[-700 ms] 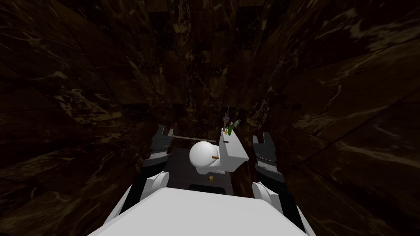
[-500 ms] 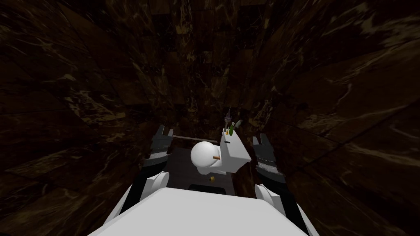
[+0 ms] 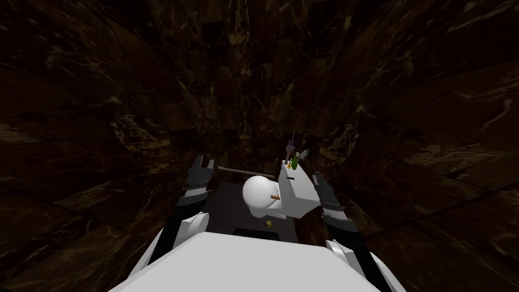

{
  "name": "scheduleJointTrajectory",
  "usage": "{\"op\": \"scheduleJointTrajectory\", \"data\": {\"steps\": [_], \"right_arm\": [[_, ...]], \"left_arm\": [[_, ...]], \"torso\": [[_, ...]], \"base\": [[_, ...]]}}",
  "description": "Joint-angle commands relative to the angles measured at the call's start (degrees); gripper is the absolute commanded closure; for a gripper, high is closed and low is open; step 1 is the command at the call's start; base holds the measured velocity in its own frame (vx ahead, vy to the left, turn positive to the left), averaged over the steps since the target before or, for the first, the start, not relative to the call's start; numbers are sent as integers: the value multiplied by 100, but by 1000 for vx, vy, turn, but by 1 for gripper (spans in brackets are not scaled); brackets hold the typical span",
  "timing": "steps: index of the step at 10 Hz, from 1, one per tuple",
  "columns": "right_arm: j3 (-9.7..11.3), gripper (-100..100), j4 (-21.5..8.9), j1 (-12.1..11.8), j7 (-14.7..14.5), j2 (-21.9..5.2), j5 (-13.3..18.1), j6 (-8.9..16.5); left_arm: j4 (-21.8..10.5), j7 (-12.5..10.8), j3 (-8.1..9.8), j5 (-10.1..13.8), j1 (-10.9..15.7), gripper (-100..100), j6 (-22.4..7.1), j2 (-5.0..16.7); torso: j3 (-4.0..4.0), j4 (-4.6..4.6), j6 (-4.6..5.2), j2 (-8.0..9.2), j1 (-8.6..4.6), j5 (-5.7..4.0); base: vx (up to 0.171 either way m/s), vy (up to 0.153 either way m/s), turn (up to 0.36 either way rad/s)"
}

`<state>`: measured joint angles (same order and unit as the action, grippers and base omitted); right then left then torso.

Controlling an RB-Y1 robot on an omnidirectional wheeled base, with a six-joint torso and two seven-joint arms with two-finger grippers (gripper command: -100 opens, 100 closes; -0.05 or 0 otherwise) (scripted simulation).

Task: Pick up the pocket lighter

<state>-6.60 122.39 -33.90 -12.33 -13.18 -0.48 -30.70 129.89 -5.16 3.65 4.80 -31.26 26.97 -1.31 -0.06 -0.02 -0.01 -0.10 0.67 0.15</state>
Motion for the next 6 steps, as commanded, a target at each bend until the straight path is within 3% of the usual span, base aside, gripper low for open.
{"op": "scheduleJointTrajectory", "data": {"steps": [1, 3, 6], "right_arm": [[-83, -100, -212, -91, -184, -281, 171, 12], [-150, -100, -355, -162, -284, -475, 272, 2], [-358, -100, -811, -389, -601, -1033, 595, -24]], "left_arm": [[0, 0, 0, 0, 0, 0, 0, 0], [0, 0, 0, 0, 0, 0, 0, 0], [0, 0, 0, 0, 0, 0, 0, 0]], "torso": [[0, 0, 0, 0, 0, 0], [1, 0, 1, 2, 12, 3], [1, 1, 1, 1, 6, 1]], "base": [[34, 188, 125], [24, 184, 67], [40, 194, 117]]}}
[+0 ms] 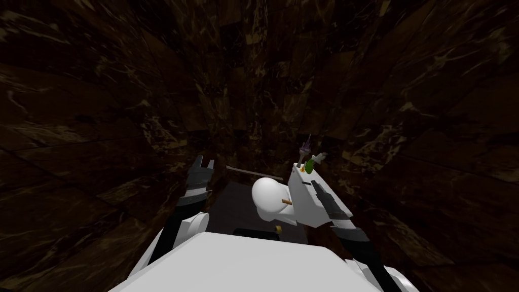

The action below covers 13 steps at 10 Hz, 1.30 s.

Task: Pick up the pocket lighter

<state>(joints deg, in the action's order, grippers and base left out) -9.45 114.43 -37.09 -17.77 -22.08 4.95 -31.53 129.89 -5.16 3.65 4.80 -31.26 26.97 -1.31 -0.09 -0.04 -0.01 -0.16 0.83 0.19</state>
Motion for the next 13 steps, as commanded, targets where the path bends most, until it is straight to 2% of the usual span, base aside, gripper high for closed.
{"op": "scheduleJointTrajectory", "data": {"steps": [1, 3, 4, 7, 8, 10, 11, 13], "right_arm": [[-73, -100, -14, -70, -57, -203, 52, 59], [-202, -100, -331, -226, -279, -576, 285, 53], [-202, -100, -331, -226, -279, -626, 285, 53], [-354, -100, -820, -457, -622, -1187, 669, 78], [-354, -100, -820, -457, -622, -1265, 669, 78], [-415, -100, -1146, -601, -854, -1628, 951, 126], [-415, -100, -1152, -601, -854, -1687, 951, 126], [-441, -100, -1490, -736, -1086, -2075, 1256, 202]], "left_arm": [[0, 0, 0, 0, 0, 0, 0, 0], [0, 0, 1, 0, 0, 0, 0, 1], [0, 0, 0, 0, 0, 0, 0, 0], [0, 0, 1, 0, 0, 0, 0, 1], [0, 0, 1, 0, 0, 0, 0, 1], [0, 0, 1, 0, 0, 0, 0, 1], [0, 0, 1, 0, 0, 0, 0, 1], [0, 0, 2, 0, 0, 0, 0, 2]], "torso": [[0, 0, 0, 0, 0, 0], [5, 2, 1, 10, -27, -5], [4, 2, 1, 7, -18, -3], [7, 3, 1, 12, -24, -5], [2, 1, 1, 3, -21, -3], [6, 2, 2, 11, -43, -8], [5, 2, 0, 9, -39, -8], [8, 3, 1, 14, -59, -11]], "base": [[51, 145, 30], [37, 164, 118], [40, 128, 31], [42, 153, 134], [59, 113, 24], [41, 115, 130], [41, 82, 42], [40, 70, 123]]}}
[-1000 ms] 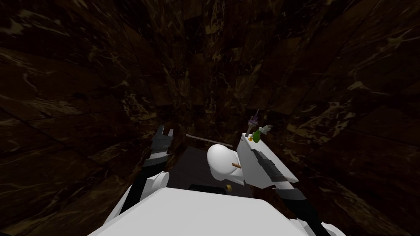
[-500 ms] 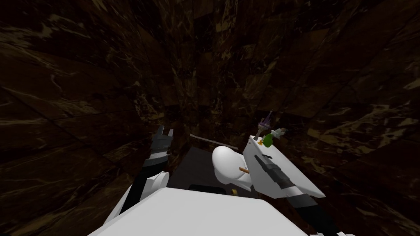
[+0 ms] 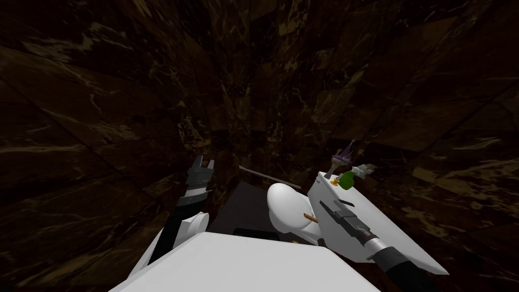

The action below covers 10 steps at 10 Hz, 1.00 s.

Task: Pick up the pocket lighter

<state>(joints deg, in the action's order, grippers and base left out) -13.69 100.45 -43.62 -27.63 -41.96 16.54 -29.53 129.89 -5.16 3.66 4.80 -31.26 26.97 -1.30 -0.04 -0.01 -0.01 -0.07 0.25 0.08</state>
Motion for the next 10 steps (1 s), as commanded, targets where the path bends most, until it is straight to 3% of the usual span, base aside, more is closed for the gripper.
{"op": "scheduleJointTrajectory", "data": {"steps": [1, 2, 7, 8, 10], "right_arm": [[-17, -100, -264, -146, -217, -286, 258, 51], [-17, -100, -264, -146, -217, -307, 258, 51], [100, -100, -1121, -432, -796, -1252, 1115, 383], [100, -100, -1128, -432, -796, -1262, 1143, 383], [182, -100, -1461, -533, -1019, -1618, 1513, 541]], "left_arm": [[0, 0, 0, 0, 0, 0, 0, 0], [0, 0, 0, 0, 0, 0, 0, 0], [0, 0, 1, 0, 0, 0, 0, 1], [0, 0, 1, 0, 0, 0, 0, 1], [0, 0, 1, 0, 0, 0, 0, 1]], "torso": [[0, 0, 0, 0, 0, 0], [-4, -2, 1, -7, 3, 0], [0, 0, 1, 1, -25, -5], [0, 0, 2, 2, -30, -7], [6, 2, 2, 11, -32, -8]], "base": [[74, 81, 153], [52, 56, 38], [43, 19, 140], [29, -13, 61], [24, -17, 121]]}}
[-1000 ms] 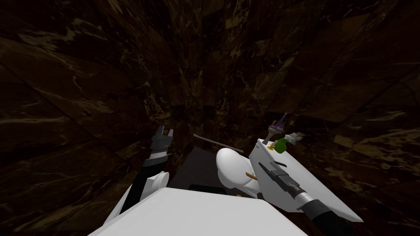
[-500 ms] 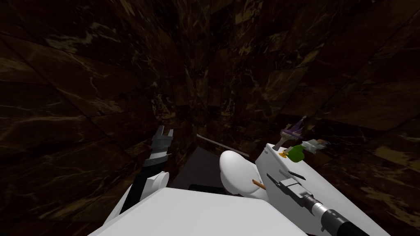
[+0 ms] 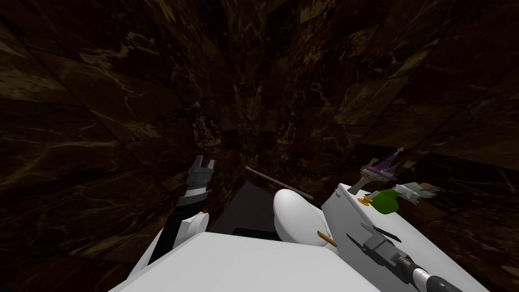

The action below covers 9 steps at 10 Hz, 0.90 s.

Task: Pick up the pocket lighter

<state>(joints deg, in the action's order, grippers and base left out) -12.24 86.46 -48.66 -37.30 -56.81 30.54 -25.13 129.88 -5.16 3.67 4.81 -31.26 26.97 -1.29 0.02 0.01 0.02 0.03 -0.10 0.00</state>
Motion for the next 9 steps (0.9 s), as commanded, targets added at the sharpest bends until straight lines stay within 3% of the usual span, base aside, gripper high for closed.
{"op": "scheduleJointTrajectory", "data": {"steps": [1, 9], "right_arm": [[79, -100, -222, -76, -159, -286, 286, 180], [303, -100, -1033, -322, -702, -1169, 1234, 599]], "left_arm": [[0, 0, 0, 0, 0, 0, 0, 0], [0, 0, 0, 0, 0, 0, 0, 0]], "torso": [[0, 0, 0, 0, 0, 0], [2, 1, 1, 3, 2, 0]], "base": [[27, -29, 173], [19, -27, 89]]}}
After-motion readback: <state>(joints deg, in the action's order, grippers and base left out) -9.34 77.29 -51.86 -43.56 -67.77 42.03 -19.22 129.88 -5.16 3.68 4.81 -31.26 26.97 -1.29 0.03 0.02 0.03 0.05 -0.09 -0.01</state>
